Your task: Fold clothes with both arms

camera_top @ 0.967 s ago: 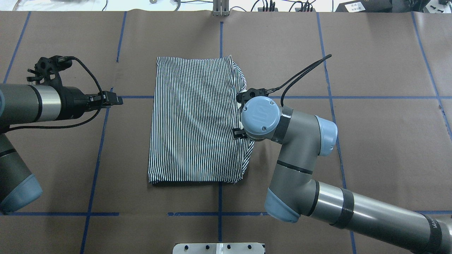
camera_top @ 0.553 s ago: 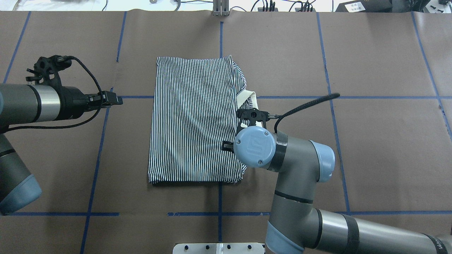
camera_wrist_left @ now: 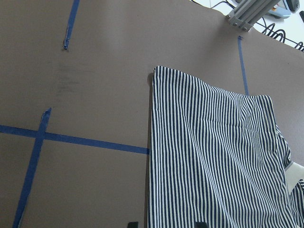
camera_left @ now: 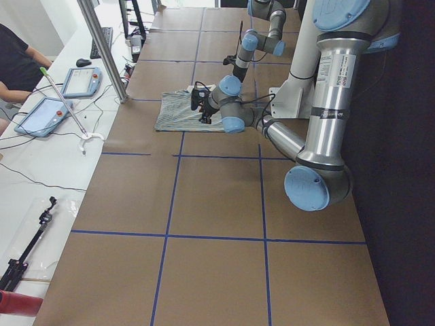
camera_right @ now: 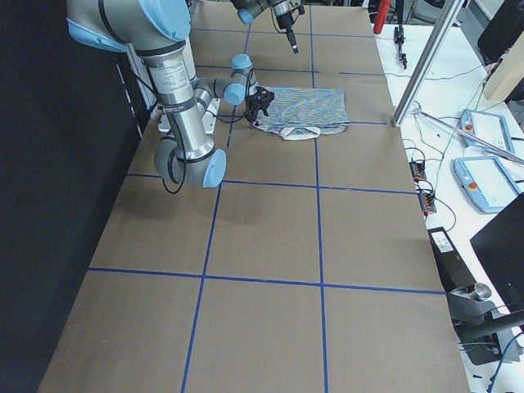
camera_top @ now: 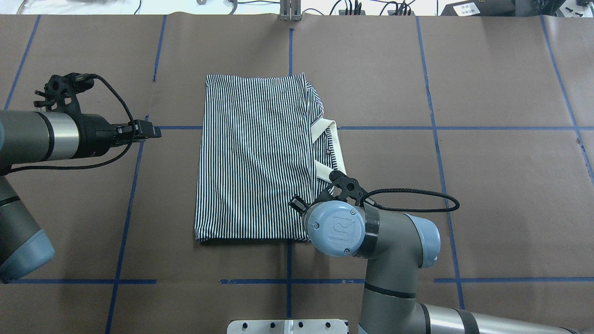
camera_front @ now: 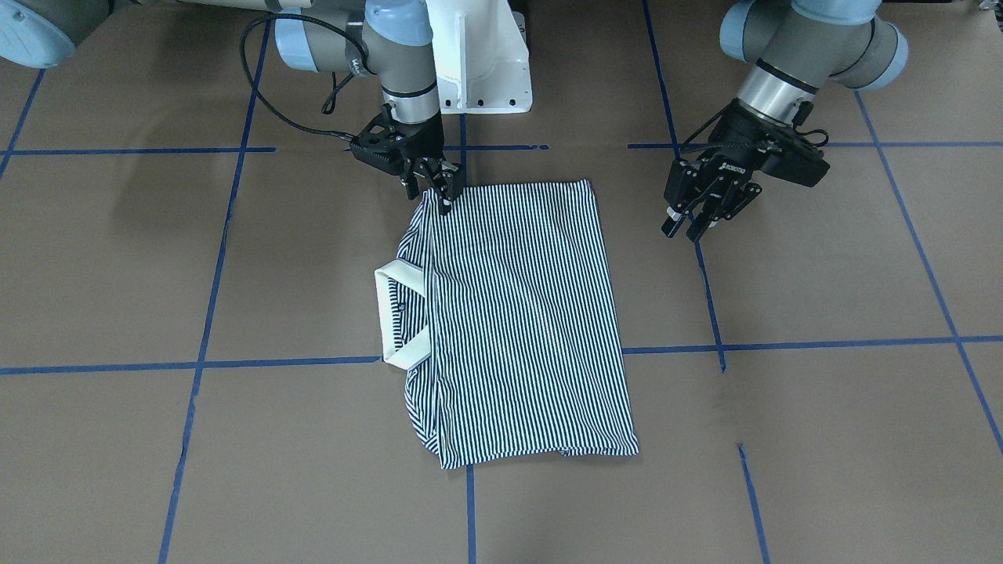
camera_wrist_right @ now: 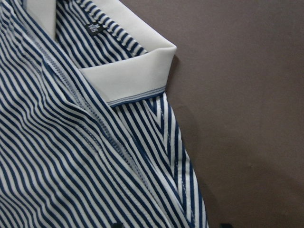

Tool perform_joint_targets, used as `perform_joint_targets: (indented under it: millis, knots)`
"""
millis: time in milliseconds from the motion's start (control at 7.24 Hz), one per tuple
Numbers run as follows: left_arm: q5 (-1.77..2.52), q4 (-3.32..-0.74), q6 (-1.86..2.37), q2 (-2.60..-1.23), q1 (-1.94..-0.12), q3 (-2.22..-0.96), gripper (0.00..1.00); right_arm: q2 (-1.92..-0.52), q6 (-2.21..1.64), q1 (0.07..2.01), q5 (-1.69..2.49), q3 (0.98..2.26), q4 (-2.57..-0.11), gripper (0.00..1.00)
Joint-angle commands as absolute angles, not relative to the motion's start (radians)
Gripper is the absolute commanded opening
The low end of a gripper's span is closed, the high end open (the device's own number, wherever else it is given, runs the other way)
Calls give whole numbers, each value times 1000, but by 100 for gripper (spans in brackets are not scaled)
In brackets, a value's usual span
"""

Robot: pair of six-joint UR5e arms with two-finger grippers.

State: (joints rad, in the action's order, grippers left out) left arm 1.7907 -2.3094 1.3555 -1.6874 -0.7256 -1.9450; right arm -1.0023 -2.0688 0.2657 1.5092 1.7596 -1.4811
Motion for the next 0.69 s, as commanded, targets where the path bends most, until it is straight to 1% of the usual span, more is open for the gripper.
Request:
perform_joint_targets:
  millis: [0,138,276,415,553]
  knots:
    - [1790,-2303,1358,-1689,-726,-1947,51,-1017,-2100,256,1509,1758,-1463,67]
    - [1792,-2303,1358,-1689,-726,-1947,51,-1016,-2103,250,1509,1750,-1463,59]
    - [1790,-2303,1358,-1689,-726,-1947,51,-1014,-2103,249,1509,1749,-1463,54]
    - [1792,-2303,1358,-1689,-726,-1947,51,-1015,-2102,247,1509,1747,-1463,54]
    - [1792,-2303,1358,-1687,-726,-1947,51,-1015,-2102,245,1509,1747,-1463,50]
